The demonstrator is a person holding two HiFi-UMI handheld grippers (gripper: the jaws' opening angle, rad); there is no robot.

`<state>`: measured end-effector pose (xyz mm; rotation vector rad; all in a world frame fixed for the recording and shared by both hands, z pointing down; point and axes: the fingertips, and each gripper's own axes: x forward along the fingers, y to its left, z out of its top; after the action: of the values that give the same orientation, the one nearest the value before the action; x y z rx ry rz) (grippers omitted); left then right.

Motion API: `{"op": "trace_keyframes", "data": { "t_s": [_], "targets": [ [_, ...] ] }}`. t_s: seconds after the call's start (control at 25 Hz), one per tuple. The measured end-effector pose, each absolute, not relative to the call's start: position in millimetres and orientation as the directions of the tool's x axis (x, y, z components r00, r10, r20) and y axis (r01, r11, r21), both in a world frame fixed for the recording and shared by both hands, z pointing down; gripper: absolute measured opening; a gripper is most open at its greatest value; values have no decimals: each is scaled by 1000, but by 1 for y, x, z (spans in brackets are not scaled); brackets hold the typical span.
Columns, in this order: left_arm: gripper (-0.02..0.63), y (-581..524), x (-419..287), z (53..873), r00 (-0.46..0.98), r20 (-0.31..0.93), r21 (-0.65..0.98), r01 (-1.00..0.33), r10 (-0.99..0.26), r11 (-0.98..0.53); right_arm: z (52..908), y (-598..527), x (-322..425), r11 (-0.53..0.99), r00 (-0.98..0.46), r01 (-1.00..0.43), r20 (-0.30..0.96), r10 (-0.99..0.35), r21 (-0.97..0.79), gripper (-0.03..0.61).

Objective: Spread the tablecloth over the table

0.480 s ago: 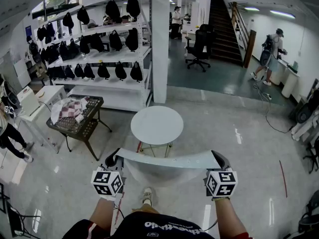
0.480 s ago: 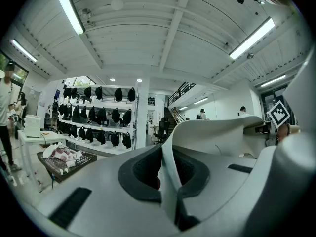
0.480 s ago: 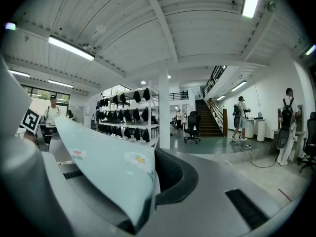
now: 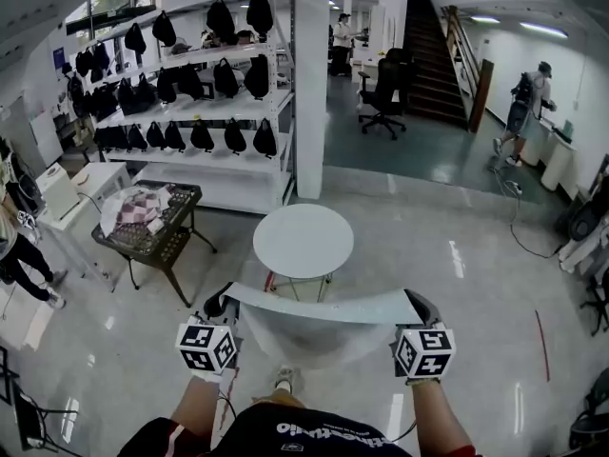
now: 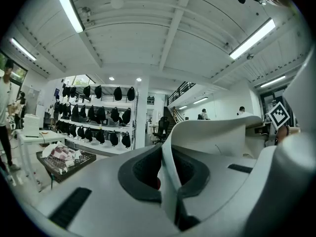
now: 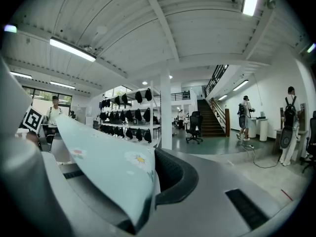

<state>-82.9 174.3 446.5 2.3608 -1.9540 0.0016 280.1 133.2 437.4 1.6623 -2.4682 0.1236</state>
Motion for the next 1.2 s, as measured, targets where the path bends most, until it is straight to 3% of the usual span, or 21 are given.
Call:
{"op": "trace_keyframes", "data": {
  "t_s": [0.56, 1.2],
  "targets": [
    [21, 168, -85, 443, 212, 17, 7, -977, -977, -212, 441, 127, 272, 428, -417, -902, 151, -896, 50, 28],
    [22, 147, -95, 439, 217, 25, -13, -976, -976, -217, 431, 100, 271, 375, -367, -926, 147, -919, 33, 29]
  ]
}}
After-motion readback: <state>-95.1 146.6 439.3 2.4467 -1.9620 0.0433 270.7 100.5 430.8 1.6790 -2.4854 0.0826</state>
